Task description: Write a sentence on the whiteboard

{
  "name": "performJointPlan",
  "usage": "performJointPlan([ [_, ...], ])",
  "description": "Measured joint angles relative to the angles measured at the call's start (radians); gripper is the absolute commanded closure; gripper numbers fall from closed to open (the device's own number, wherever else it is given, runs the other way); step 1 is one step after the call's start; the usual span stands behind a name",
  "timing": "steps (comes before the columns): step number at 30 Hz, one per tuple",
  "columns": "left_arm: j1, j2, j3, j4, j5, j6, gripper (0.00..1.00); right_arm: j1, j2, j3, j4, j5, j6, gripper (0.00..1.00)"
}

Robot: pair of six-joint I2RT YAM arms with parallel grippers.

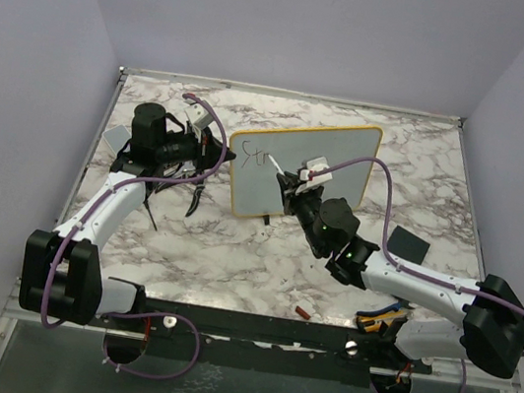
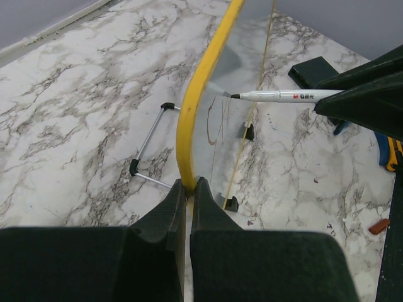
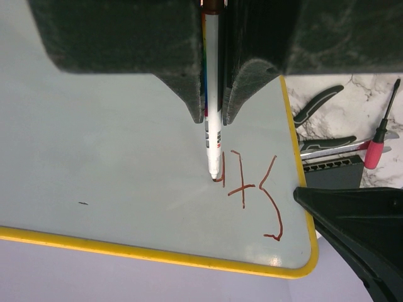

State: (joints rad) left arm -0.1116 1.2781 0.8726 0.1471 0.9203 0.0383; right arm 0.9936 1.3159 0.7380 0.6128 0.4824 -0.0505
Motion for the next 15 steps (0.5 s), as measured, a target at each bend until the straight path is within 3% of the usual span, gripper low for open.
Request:
performJointPlan([
  [15, 0.0, 0.0, 0.0, -0.001, -0.001, 0.0, 1.0, 0.0, -0.097, -0.051, 0.029, -0.037, -0.028, 1.0],
])
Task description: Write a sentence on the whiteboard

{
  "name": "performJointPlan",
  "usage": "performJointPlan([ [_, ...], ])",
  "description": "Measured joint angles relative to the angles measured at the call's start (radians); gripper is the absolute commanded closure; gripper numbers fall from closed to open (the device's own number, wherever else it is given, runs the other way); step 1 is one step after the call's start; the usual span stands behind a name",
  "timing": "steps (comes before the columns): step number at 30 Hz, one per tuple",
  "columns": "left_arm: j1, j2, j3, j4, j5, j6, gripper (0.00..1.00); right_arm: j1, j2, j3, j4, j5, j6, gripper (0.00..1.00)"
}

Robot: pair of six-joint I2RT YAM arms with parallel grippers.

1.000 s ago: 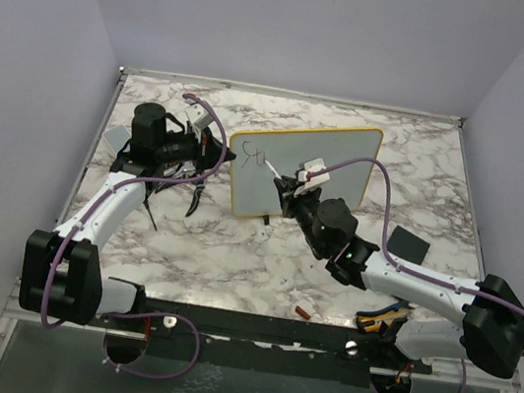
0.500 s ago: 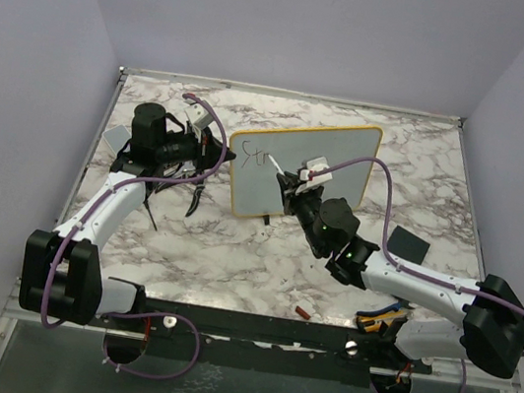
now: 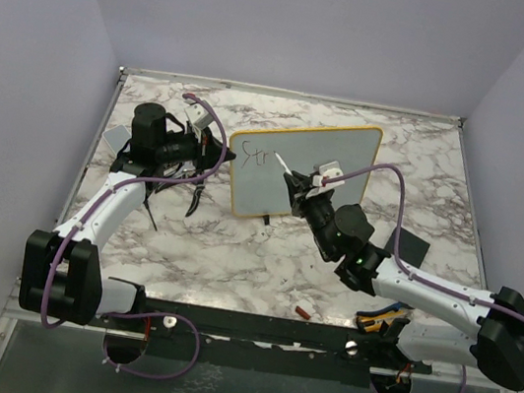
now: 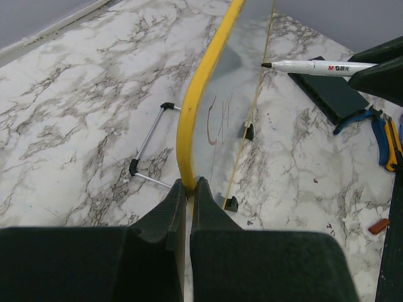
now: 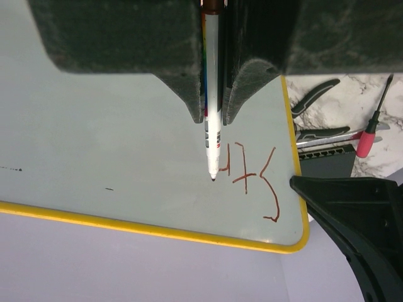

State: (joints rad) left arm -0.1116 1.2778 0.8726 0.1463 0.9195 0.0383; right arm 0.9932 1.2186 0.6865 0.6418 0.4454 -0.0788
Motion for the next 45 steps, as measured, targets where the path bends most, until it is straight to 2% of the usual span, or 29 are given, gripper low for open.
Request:
performJointPlan([
  [30, 0.0, 0.0, 0.0, 0.0, -0.006, 0.0, 1.0, 0.0, 0.107, 0.024, 0.0, 0.035, -0.005, 0.99],
  [45, 0.0, 0.0, 0.0, -0.001, -0.011, 0.0, 1.0, 0.0, 0.108, 0.011, -0.028, 0.037, 0.021, 0.99],
])
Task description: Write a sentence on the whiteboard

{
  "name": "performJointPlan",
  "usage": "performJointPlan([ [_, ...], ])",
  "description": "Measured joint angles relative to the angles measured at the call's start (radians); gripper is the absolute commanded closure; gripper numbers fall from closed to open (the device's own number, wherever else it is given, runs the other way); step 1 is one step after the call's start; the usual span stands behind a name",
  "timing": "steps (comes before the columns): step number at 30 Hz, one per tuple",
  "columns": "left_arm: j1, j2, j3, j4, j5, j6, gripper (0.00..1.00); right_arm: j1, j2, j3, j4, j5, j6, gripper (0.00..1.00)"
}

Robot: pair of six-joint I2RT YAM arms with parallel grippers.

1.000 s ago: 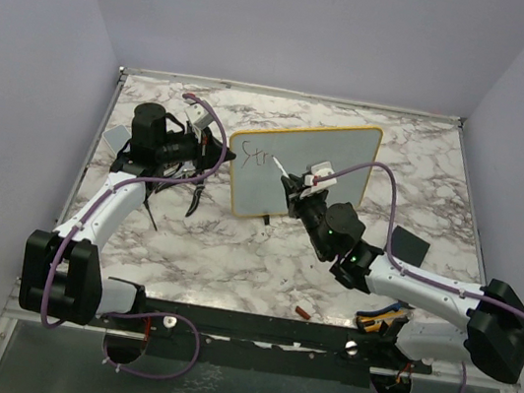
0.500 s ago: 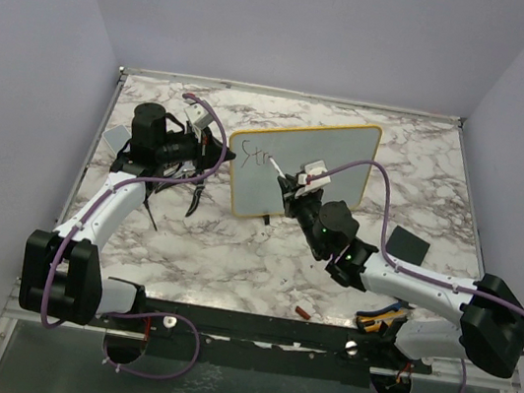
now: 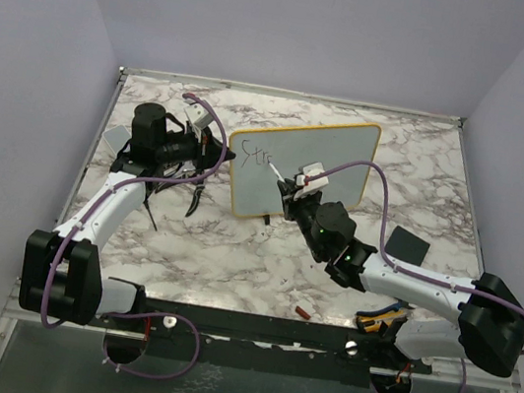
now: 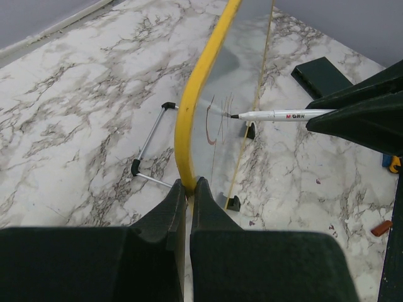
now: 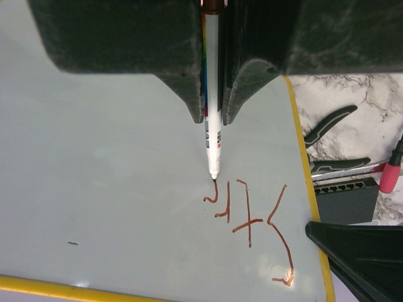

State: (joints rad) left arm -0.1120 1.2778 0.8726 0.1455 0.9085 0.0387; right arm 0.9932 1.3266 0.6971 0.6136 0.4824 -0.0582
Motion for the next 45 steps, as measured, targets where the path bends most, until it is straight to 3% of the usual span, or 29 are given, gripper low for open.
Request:
performJointPlan([
  [45, 0.0, -0.001, 0.0, -0.003, -0.001, 0.0, 1.0, 0.0, -0.045, 0.018, 0.02, 0.022, -0.051, 0.99],
])
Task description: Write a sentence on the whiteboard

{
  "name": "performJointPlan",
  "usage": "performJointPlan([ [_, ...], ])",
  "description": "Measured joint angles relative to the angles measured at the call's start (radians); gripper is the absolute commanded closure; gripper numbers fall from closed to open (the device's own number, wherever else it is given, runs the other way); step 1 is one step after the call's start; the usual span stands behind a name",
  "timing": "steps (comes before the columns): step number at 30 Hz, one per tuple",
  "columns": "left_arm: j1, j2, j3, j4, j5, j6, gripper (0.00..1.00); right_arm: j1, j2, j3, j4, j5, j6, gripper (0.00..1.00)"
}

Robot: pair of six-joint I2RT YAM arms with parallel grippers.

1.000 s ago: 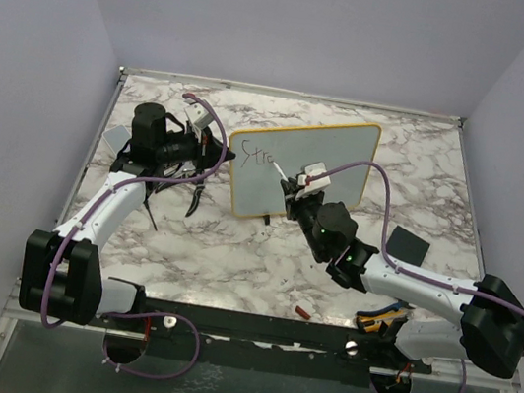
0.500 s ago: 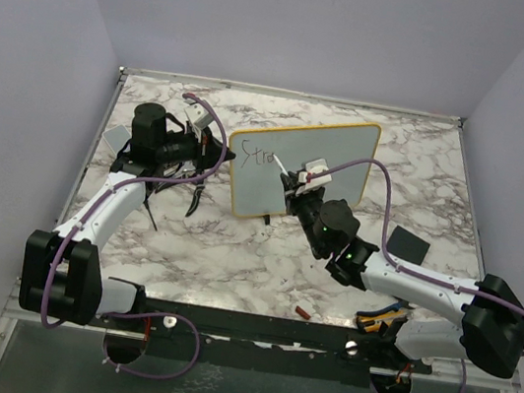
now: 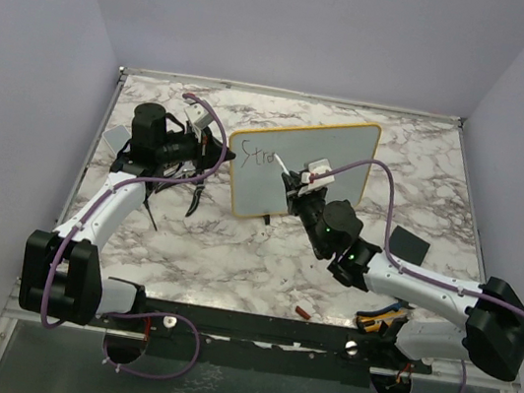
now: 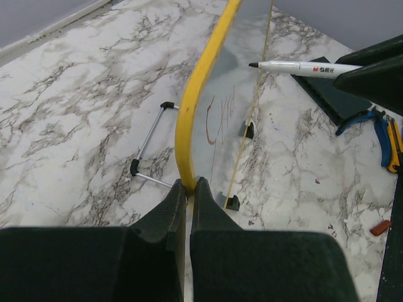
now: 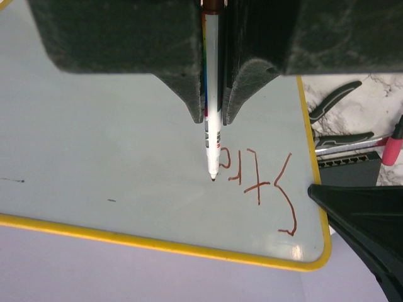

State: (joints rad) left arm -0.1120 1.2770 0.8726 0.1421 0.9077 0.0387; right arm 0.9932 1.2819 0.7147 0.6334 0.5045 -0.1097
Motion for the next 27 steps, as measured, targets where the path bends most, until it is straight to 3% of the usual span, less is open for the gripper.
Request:
performJointPlan([
  [27, 0.0, 0.0, 0.0, -0.001, 0.0, 0.0, 1.0, -0.038, -0.022, -0.026, 0.001, -0.027, 0.003, 1.0],
])
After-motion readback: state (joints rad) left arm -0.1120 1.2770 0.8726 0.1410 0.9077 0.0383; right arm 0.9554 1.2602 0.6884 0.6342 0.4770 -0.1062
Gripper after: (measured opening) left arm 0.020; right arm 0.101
